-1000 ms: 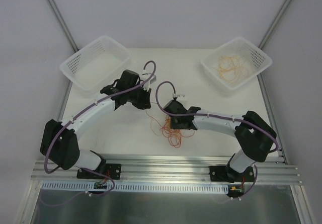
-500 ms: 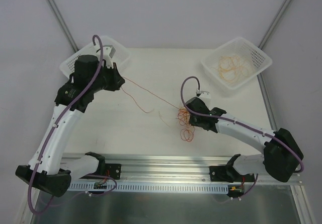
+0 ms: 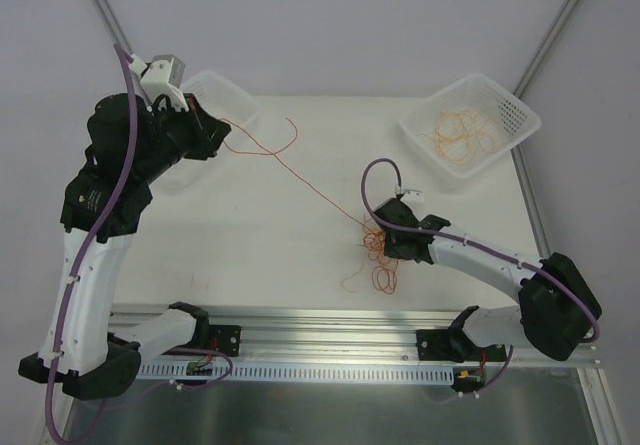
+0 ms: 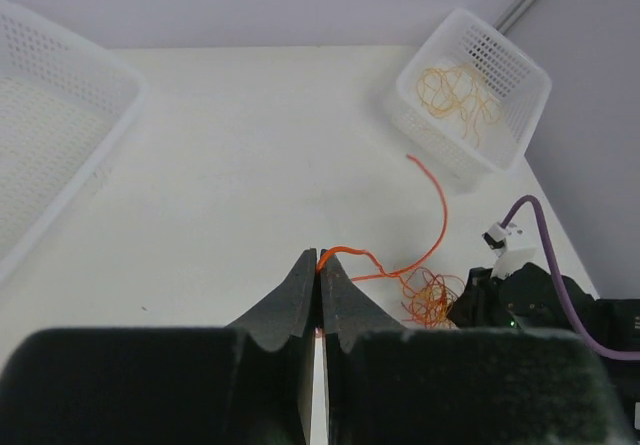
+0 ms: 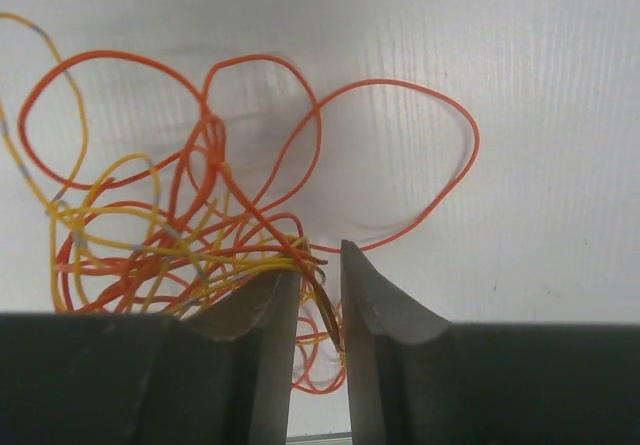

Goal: Untangle the cables

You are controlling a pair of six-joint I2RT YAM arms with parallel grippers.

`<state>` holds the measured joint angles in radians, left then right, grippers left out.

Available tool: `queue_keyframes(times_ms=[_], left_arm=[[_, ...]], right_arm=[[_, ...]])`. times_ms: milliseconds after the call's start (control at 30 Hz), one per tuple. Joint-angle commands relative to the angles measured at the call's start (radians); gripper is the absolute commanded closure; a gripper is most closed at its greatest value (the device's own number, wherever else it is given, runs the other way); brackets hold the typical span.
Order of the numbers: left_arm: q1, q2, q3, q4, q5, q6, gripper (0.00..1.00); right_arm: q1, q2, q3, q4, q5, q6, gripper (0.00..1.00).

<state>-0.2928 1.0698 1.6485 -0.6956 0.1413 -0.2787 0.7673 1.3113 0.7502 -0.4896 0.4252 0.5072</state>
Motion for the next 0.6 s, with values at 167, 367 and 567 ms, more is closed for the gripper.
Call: queue_keyframes(times_ms=[167, 367, 567], left_arm=[[0.017, 0.053, 0.204, -0.004, -0.089, -0.047, 1.0], [0.02, 0.067, 0.277, -0.016, -0.137, -0.022, 1.0], [0.02, 0.03, 0.06, -0.022, -0.069, -0.037, 1.0]], right_arm=[[-0.052, 0.011, -0.021, -0.055, -0.014, 0.011, 0.62], [-0.132, 0.006, -0.051, -0.067, -0.066, 0.014, 0.65], [-0.158, -0.073, 0.003, -0.083, -0.155, -0.083, 0.63]])
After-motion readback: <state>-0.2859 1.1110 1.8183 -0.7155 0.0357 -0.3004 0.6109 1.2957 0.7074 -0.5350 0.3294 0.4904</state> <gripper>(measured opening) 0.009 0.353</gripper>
